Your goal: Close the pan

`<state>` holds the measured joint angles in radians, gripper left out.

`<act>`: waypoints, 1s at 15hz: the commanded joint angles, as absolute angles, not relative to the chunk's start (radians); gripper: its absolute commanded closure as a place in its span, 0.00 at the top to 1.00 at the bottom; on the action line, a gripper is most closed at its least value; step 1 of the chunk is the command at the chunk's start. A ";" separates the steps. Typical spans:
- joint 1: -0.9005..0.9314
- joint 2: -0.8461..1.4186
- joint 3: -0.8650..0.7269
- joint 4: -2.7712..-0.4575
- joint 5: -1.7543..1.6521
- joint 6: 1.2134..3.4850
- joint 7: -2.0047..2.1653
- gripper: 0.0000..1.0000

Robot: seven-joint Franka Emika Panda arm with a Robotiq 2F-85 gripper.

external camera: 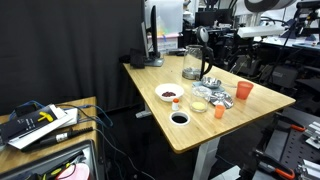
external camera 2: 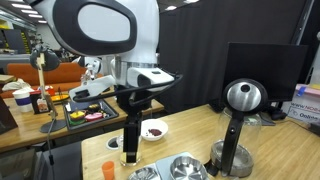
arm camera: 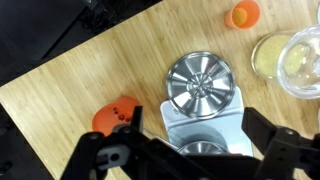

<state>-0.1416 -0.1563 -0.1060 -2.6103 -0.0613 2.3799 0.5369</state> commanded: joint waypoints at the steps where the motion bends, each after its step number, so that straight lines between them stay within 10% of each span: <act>1: -0.154 -0.157 -0.094 -2.609 -0.059 2.377 0.534 1.00; 15: -0.122 0.010 -0.088 -2.734 0.127 2.770 0.658 1.00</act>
